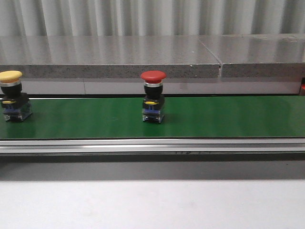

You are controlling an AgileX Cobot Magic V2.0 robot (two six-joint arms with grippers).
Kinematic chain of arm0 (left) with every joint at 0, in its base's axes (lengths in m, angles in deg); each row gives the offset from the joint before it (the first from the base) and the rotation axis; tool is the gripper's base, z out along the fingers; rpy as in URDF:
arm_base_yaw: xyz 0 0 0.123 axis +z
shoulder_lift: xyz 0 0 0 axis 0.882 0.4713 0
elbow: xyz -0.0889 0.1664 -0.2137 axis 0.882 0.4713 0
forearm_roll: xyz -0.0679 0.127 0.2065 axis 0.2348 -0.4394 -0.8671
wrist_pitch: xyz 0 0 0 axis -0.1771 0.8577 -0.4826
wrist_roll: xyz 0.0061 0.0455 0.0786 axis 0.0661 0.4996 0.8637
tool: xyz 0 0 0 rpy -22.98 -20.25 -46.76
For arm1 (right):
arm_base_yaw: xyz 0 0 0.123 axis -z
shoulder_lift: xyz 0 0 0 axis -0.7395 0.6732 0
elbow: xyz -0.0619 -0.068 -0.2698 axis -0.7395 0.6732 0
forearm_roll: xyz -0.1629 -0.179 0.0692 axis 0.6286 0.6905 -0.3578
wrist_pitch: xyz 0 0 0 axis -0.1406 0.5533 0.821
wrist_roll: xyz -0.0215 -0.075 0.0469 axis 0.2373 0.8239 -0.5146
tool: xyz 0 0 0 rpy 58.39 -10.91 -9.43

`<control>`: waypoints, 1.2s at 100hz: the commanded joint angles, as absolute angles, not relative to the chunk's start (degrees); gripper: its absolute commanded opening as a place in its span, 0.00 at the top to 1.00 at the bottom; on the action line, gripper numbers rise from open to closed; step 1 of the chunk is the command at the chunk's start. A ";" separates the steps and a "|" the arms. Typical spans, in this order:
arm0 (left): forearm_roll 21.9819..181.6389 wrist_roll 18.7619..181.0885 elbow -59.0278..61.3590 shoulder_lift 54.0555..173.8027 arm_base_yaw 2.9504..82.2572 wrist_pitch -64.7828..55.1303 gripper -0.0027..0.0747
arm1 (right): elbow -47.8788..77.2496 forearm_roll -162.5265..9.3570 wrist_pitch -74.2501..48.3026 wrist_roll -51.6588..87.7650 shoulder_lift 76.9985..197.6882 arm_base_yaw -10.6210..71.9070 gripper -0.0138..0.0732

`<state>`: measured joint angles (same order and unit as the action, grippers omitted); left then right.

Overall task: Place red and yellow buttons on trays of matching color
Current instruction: 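Move the right gripper above the belt toward the arriving red button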

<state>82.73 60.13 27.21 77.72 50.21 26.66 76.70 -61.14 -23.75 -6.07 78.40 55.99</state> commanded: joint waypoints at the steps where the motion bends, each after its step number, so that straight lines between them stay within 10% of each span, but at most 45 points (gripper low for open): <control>1: 83.23 59.81 25.94 76.95 49.73 22.16 0.99 | 76.24 -61.19 -28.85 -6.06 77.47 56.33 0.91; 101: 83.29 59.81 25.98 76.58 49.73 21.33 0.99 | 41.44 -61.19 8.72 -3.26 109.44 48.37 0.90; 120: 83.29 59.81 25.98 76.58 49.73 21.33 0.99 | 33.44 -61.55 15.83 -3.26 119.54 44.00 0.69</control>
